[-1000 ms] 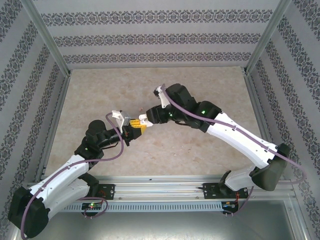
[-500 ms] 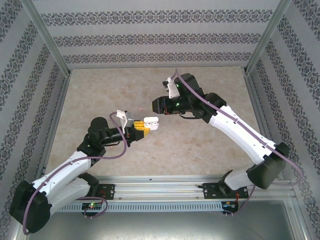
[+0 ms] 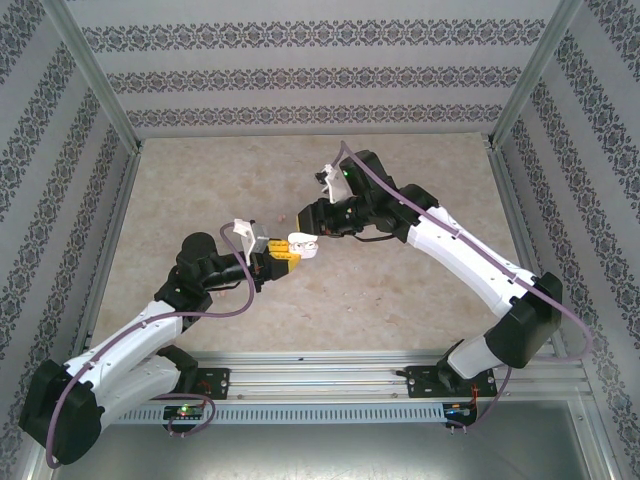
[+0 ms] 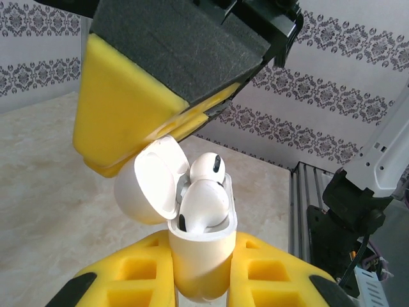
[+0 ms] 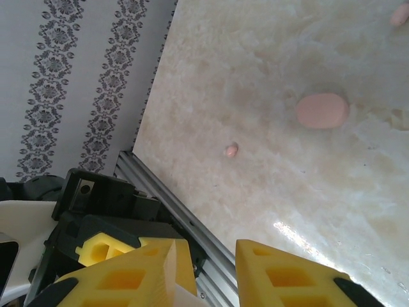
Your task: Insert wireless bluetooth earbuds into charging case
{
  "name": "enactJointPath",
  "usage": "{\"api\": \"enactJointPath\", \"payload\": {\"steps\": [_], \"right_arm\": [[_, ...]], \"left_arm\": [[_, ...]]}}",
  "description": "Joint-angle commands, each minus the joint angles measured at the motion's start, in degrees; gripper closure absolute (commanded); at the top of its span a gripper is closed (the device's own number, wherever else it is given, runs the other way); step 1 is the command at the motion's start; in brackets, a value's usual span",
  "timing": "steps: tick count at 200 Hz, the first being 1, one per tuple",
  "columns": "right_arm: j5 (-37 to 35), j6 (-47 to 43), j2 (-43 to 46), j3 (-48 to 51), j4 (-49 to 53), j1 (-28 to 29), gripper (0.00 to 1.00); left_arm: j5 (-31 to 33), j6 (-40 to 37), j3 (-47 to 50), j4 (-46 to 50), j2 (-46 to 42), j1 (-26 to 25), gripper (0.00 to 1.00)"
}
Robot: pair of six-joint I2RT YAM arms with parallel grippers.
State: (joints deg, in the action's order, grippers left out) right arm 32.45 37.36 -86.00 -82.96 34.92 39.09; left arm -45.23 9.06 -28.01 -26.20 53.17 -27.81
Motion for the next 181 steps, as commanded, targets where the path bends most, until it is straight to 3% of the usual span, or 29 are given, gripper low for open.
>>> {"api": "enactJointPath", "payload": {"steps": [1, 97, 181], "right_arm": [[2.49, 0.25, 0.86, 1.78, 1.21, 0.23, 0.70], [-2.19, -0.61, 6.08, 3.81, 2.55, 0.27, 0.70], [-11.82, -1.33, 11.22, 7.36, 2.70, -2.15, 0.64]], "left_arm": [[2.01, 0.16, -2.17, -1.55, 0.21, -0.59, 1.00], [6.36, 2.32, -1.87, -0.19, 1.57, -0.52, 1.00], [10.72, 4.49, -3.71, 3.94, 4.63, 0.03, 1.00]]}}
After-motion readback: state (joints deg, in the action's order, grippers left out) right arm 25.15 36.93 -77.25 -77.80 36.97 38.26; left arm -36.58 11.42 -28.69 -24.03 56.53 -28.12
